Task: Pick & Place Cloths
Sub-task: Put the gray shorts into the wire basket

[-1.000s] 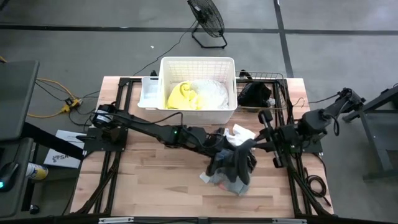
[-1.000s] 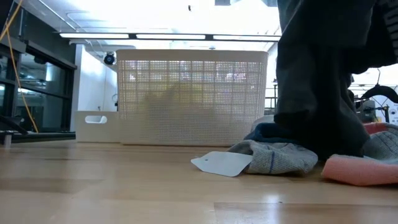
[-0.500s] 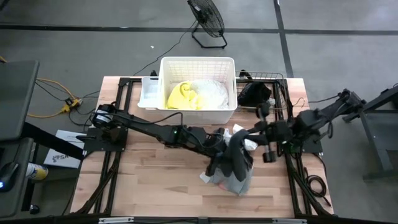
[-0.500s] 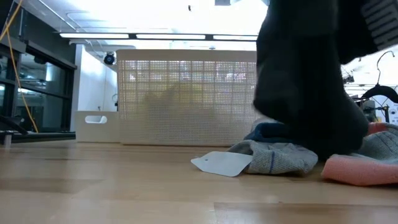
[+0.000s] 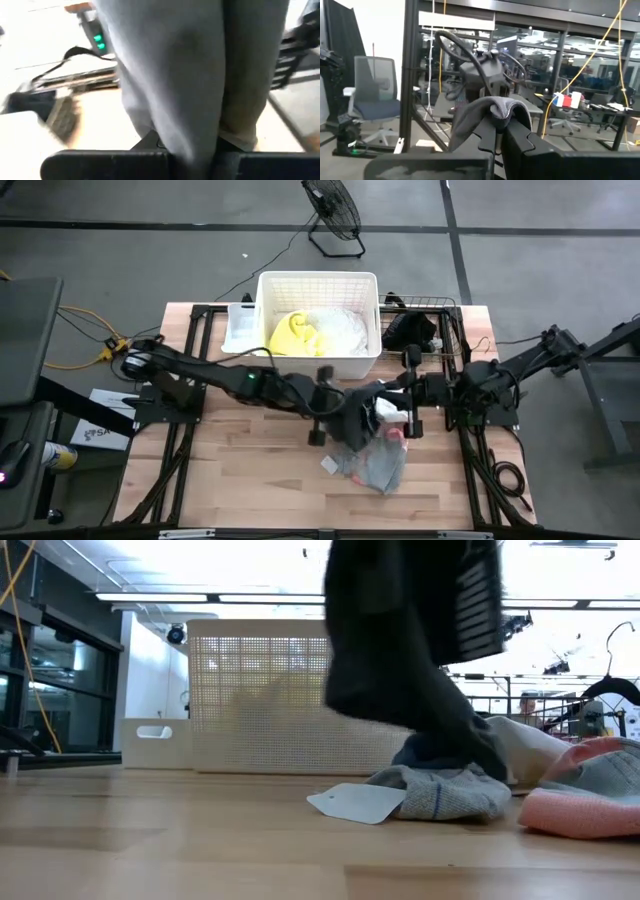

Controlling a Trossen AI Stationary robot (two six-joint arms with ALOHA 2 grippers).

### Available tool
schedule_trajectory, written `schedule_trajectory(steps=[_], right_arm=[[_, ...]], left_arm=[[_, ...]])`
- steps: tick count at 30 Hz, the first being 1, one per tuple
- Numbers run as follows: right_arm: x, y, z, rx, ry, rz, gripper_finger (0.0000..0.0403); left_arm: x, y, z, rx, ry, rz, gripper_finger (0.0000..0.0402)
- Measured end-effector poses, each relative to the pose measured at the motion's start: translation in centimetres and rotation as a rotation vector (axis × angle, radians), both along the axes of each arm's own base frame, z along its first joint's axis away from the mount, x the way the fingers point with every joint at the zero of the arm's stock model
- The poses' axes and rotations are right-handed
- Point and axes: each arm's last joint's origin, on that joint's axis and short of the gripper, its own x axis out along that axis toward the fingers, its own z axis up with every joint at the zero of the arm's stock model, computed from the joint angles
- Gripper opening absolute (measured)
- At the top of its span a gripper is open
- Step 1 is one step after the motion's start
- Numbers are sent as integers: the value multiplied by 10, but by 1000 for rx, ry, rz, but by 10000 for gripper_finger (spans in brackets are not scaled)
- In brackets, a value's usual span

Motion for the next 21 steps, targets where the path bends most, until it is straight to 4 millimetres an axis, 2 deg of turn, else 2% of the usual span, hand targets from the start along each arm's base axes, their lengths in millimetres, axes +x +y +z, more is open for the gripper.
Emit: schedule_trajectory(steps=[9, 13, 21], right_arm=[[0, 2, -2, 47, 20, 31, 4], [1, 3, -6, 83, 53, 60, 6], [11, 11, -19, 53, 130, 46, 59]], left_arm=[[-43, 13, 29, 70, 34, 79, 1], [-53, 15, 40, 63, 3, 82, 1], [-66, 18, 49, 64, -8, 81, 1]])
